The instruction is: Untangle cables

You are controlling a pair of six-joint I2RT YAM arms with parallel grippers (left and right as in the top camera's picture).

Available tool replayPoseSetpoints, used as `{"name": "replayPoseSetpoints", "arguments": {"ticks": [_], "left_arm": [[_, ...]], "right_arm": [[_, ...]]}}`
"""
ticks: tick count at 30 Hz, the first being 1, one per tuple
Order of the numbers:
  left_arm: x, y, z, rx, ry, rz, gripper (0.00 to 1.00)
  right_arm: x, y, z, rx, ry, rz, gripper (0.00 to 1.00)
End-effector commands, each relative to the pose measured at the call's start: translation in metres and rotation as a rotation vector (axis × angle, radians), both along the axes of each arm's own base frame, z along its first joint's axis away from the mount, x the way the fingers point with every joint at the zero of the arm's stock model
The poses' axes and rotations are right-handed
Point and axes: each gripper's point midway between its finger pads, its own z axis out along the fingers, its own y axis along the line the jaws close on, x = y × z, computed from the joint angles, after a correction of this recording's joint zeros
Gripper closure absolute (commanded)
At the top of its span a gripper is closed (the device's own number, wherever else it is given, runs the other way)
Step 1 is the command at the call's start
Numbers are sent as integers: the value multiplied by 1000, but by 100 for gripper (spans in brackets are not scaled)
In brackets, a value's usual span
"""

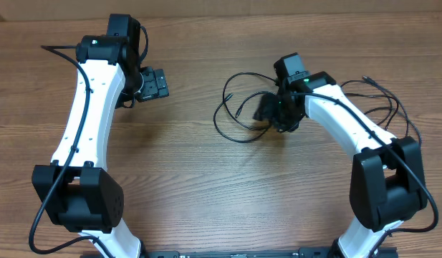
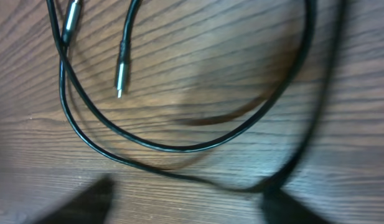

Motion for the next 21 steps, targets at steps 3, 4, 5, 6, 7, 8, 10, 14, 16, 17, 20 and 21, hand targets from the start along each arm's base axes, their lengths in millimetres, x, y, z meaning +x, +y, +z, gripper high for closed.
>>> {"name": "replayPoseSetpoints", "arguments": {"ticks": [3, 4, 5, 6, 7, 8, 10, 14, 16, 17, 20, 21], "left_arm": [[0, -3, -5, -7, 13, 11, 0], [0, -3, -5, -7, 14, 11, 0], [0, -3, -5, -7, 13, 11, 0], [0, -3, -5, -7, 13, 11, 0], [0, -3, -5, -7, 13, 11, 0], [0, -3, -5, -7, 14, 11, 0], [0, -3, -5, -7, 13, 11, 0], [0, -3, -5, -7, 13, 11, 0], [0, -3, -5, -7, 13, 11, 0], [0, -3, -5, -7, 13, 11, 0], [0, -4, -5, -7, 13, 8, 0], [0, -4, -5, -7, 13, 8, 0]], "right_arm": [[-3, -5, -3, -74, -45, 118, 10], [-4, -5, -3, -85, -61, 194, 10], [-6, -6, -3, -94, -70, 249, 10], [-8, -7, -3, -105, -77, 302, 10], [-10, -8, -3, -113, -78, 351, 10], [-12, -9, -2, -123, -82, 398, 10], [-11, -14, -1, -153, -86, 417, 0], [-11, -4, 4, -103, -93, 426, 21], [-23, 9, 5, -44, -66, 455, 35], [-30, 16, 6, -17, -53, 490, 40], [-54, 43, 9, 50, -30, 599, 60], [-57, 50, 8, 53, -34, 616, 71]]}}
